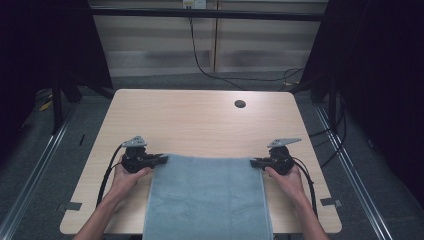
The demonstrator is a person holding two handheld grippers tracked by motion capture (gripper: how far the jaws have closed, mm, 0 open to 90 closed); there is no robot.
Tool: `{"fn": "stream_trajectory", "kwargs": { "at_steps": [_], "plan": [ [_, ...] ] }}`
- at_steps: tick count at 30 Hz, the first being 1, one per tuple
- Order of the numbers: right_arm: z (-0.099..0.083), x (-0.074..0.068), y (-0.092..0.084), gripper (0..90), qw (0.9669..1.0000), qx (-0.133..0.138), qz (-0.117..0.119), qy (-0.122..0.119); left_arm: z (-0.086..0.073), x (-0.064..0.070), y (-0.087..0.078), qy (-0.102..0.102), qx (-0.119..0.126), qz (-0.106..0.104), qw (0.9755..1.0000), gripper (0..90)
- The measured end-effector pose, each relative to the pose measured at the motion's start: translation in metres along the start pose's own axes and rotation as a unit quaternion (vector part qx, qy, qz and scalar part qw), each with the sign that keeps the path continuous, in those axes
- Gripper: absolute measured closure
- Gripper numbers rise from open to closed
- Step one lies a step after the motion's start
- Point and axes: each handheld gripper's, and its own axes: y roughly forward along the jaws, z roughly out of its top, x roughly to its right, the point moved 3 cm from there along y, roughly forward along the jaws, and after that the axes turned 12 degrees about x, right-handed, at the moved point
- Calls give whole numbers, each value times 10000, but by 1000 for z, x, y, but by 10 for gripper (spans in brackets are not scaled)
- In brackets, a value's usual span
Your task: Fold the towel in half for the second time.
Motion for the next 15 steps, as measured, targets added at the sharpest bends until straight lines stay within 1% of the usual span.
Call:
{"fn": "stream_trajectory", "kwargs": {
  "at_steps": [1, 2, 3, 5, 6, 7, 8, 9, 11, 12, 13, 15],
  "plan": [
    [3, 0, -1, 837, 10000, 68, 13, 15, 2, 0, -1, -21, 77, 9, 10000, 807],
    [6, -1, -2, 839, 9999, 129, 23, 36, 3, -2, -1, -95, 111, -27, 9999, 808],
    [15, -2, -5, 842, 9994, 326, 76, 51, 4, -3, -2, -141, 136, -27, 9998, 808],
    [24, -3, -8, 843, 9989, 463, 94, 14, 7, -7, -3, -179, 136, -63, 9997, 808],
    [24, -3, -8, 843, 9989, 463, 94, 14, 11, -9, -5, -169, 179, -70, 9997, 808],
    [29, -4, -8, 844, 9986, 520, 108, -7, 14, -9, -6, -180, 241, -56, 9995, 808],
    [37, -4, -9, 845, 9979, 643, 120, -30, 23, -9, -8, -165, 324, -47, 9993, 809],
    [42, -4, -8, 845, 9975, 692, 113, -50, 23, -9, -8, -165, 324, -47, 9993, 808],
    [52, -3, -9, 845, 9968, 791, 103, -44, 33, -10, -10, -106, 413, -15, 9991, 808],
    [52, -3, -9, 845, 9968, 791, 103, -44, 38, -10, -12, -96, 444, -5, 9990, 808],
    [57, -3, -9, 845, 9964, 842, 92, -48, 43, -11, -13, -79, 493, 18, 9987, 808],
    [67, -2, -10, 845, 9955, 936, 68, -90, 53, -14, -15, -60, 627, 143, 9979, 809]
  ]
}}
